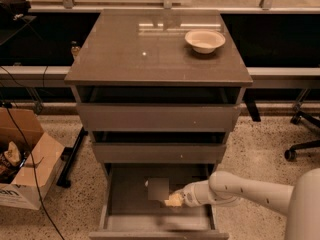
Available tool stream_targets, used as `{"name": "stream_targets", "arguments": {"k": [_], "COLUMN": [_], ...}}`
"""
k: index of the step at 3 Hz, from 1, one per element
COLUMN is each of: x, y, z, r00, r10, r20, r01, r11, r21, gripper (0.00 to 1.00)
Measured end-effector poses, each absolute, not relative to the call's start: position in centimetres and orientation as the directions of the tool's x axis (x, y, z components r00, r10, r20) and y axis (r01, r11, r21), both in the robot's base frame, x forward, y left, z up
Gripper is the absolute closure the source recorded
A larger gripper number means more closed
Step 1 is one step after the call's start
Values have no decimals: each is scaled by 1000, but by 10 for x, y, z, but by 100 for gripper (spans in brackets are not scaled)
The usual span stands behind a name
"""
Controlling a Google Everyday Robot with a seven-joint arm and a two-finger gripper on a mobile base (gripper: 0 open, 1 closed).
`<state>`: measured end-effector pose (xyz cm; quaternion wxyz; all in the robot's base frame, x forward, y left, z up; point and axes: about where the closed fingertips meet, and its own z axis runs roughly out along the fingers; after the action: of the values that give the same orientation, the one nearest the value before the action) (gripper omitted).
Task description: Place water bottle into bottom drawer
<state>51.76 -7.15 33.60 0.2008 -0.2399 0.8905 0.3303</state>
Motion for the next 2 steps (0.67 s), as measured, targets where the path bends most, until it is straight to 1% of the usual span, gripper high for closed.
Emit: {"name": "stream_targets", "arguments": {"k": [1,2], "x": [526,537], "y": [-66,-77], "z": [289,231], "r00": [-845,-898], "r10": [-265,-192], "r20": [-464,-397], "r01": [-504,-402], "r11": [684,726], "r21": [527,558], "gripper": [100,97]}}
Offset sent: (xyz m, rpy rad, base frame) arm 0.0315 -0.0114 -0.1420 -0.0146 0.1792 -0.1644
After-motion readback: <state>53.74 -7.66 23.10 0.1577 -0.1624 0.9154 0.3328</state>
